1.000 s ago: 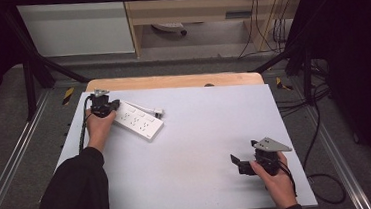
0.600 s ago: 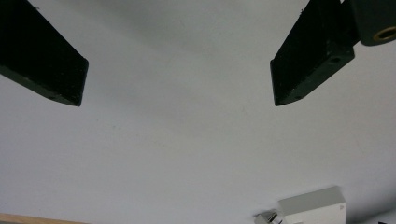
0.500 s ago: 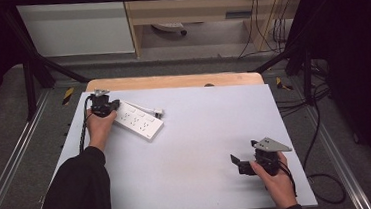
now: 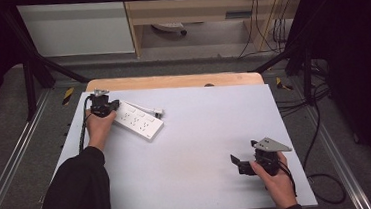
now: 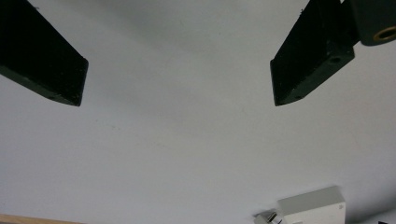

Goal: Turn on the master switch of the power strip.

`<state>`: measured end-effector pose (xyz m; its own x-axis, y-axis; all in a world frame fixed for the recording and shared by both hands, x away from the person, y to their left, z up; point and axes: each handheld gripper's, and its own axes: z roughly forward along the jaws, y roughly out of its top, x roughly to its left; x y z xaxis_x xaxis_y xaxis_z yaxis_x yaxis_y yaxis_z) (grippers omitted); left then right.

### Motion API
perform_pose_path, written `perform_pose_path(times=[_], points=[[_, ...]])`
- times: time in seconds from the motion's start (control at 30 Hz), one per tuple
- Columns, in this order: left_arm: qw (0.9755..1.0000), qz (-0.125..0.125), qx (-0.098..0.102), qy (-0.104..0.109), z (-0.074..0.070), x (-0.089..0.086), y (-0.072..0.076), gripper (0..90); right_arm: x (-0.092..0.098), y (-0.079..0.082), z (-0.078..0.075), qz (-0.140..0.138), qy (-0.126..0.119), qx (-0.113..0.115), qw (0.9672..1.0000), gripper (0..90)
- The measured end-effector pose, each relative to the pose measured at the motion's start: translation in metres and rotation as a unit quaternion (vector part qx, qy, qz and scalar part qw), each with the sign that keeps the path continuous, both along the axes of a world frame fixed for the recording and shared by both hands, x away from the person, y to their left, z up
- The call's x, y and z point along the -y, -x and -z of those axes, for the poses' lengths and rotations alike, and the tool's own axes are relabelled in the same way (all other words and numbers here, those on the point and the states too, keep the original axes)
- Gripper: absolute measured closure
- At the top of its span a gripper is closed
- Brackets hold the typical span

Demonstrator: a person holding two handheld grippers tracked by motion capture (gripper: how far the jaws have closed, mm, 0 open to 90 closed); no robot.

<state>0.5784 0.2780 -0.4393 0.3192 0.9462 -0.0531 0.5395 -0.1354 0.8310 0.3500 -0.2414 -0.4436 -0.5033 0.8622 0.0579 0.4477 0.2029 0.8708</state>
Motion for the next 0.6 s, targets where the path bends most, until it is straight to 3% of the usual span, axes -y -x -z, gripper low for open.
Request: perform_pose_path(times=[0.6], points=[[1.0, -0.002, -0.007, -0.001, -0.0006, 0.0005, -0.0001, 90.0, 0.0004, 0.0002, -0.0001, 0.0, -0.002, -0.001, 1.0, 4.5]])
